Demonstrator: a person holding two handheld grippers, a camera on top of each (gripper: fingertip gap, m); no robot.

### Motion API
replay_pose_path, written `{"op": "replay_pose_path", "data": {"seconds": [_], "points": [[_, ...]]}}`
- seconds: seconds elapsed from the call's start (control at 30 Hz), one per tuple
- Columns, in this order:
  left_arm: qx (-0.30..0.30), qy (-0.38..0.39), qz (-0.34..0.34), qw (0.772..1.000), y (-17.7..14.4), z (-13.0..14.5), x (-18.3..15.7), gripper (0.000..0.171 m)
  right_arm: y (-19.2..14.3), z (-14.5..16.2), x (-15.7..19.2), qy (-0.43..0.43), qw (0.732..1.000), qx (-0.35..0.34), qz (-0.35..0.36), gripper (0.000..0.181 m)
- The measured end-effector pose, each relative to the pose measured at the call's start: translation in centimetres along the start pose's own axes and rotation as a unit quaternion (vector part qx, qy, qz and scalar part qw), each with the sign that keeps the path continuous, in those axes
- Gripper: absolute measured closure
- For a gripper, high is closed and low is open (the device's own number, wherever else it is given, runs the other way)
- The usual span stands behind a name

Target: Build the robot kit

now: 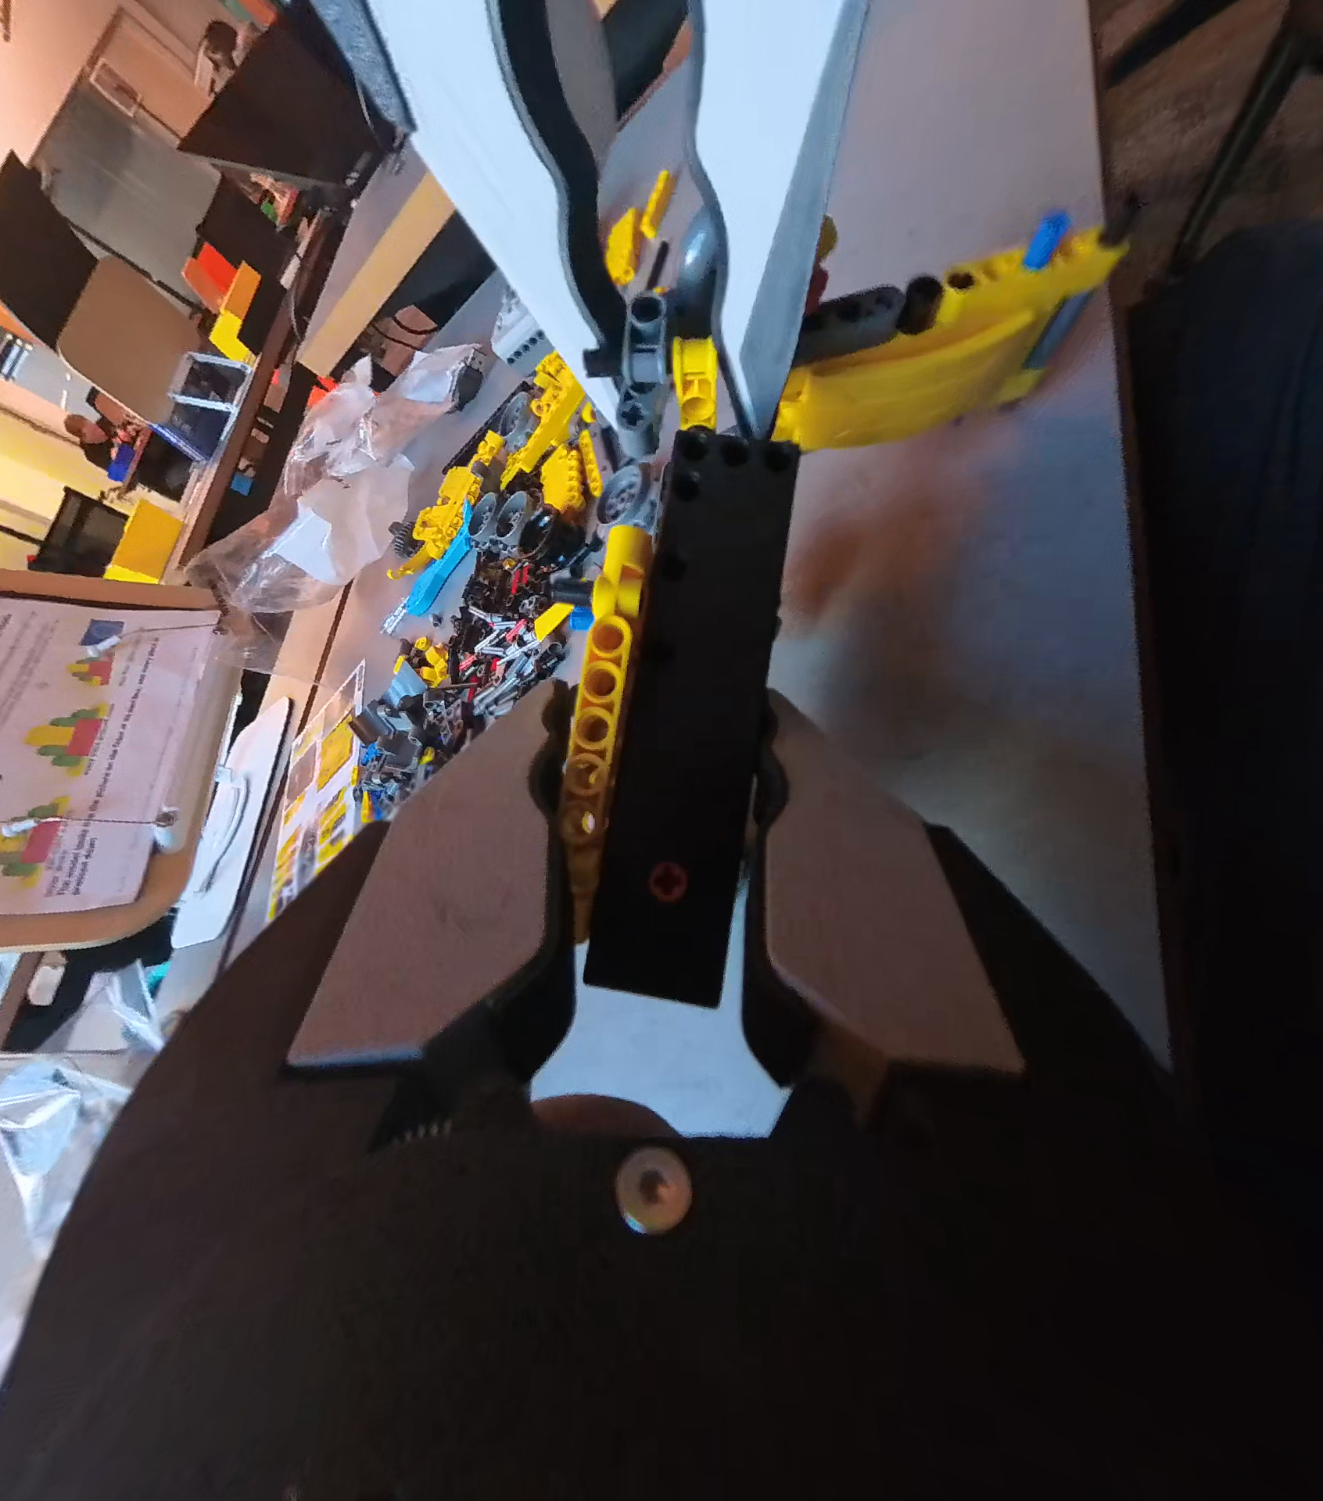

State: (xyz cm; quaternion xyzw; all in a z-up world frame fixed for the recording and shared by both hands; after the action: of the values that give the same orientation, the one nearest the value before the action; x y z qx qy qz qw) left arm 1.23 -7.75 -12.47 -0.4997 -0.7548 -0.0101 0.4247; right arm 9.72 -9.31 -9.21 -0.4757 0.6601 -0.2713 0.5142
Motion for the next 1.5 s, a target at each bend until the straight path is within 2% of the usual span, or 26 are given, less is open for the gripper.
{"op": "replay_pose_path", "data": {"seconds": [0.1,0.17,0.33,0.37,0.43,0.67,0.87,0.93,1.0,1.1,1.23,1.3,1.43,1.5], "points": [[0.004,-0.036,-0.019,0.999,0.3,0.2,0.3,0.130,0.1,0.0,-0.4,0.050,0.998,-0.026,-0.004,0.160],[0.010,-0.027,-0.033,0.999,0.5,0.2,0.0,0.130,0.5,0.2,-0.5,0.079,0.996,-0.042,0.015,0.159],[0.001,-0.044,-0.043,0.998,0.5,0.3,0.2,0.130,0.8,0.2,-0.3,0.089,0.991,-0.066,0.074,0.159],[0.006,-0.025,-0.044,0.999,0.5,0.3,0.1,0.130,0.8,0.2,-0.4,0.092,0.990,-0.076,0.080,0.160],[0.014,0.005,-0.052,0.999,0.7,0.5,-0.2,0.130,1.2,0.3,0.0,0.074,0.991,-0.075,0.080,0.160],[0.027,0.029,-0.055,0.998,1.2,1.0,0.3,0.131,2.3,0.6,-0.1,0.048,0.988,-0.112,0.090,0.162],[0.004,0.059,-0.062,0.996,0.2,1.3,-0.2,0.130,2.7,0.5,0.2,0.041,0.983,-0.154,0.095,0.160],[-0.020,0.087,-0.064,0.994,-0.3,0.9,-1.0,0.130,1.9,0.2,0.7,0.038,0.986,-0.144,0.071,0.156],[-0.005,0.142,-0.078,0.987,-0.3,1.2,-1.7,0.131,1.1,0.1,1.5,0.059,0.988,-0.138,0.037,0.137],[0.001,0.170,-0.092,0.981,-0.7,1.2,-2.2,0.131,0.2,0.5,2.5,0.136,0.980,-0.143,-0.012,0.137],[0.028,0.231,-0.132,0.964,-1.0,1.8,-3.1,0.130,-0.4,-0.3,3.9,0.260,0.938,-0.181,-0.139,0.143],[0.023,0.240,-0.140,0.960,-1.3,1.8,-3.7,0.130,0.9,-0.1,4.4,0.272,0.937,-0.148,-0.161,0.151],[0.053,0.215,-0.134,0.966,-1.4,2.0,-4.1,0.129,2.9,0.0,5.6,0.262,0.940,-0.094,-0.196,0.147],[0.066,0.195,-0.138,0.969,-1.3,2.0,-4.1,0.128,2.9,-0.2,5.7,0.264,0.940,-0.084,-0.200,0.157]]}}
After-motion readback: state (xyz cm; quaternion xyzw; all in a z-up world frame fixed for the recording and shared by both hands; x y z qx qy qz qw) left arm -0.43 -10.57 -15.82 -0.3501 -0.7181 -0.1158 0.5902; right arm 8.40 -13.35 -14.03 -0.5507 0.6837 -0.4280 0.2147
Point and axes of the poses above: each gripper's, where its closed fingertips meet, y out along the fingers, z out of its underside, x = y × z across the jaws, the point moved 4 cm from there along -y, back along the fingers, and after that the axes turned 1 degree about -y, right-handed, at the moved point
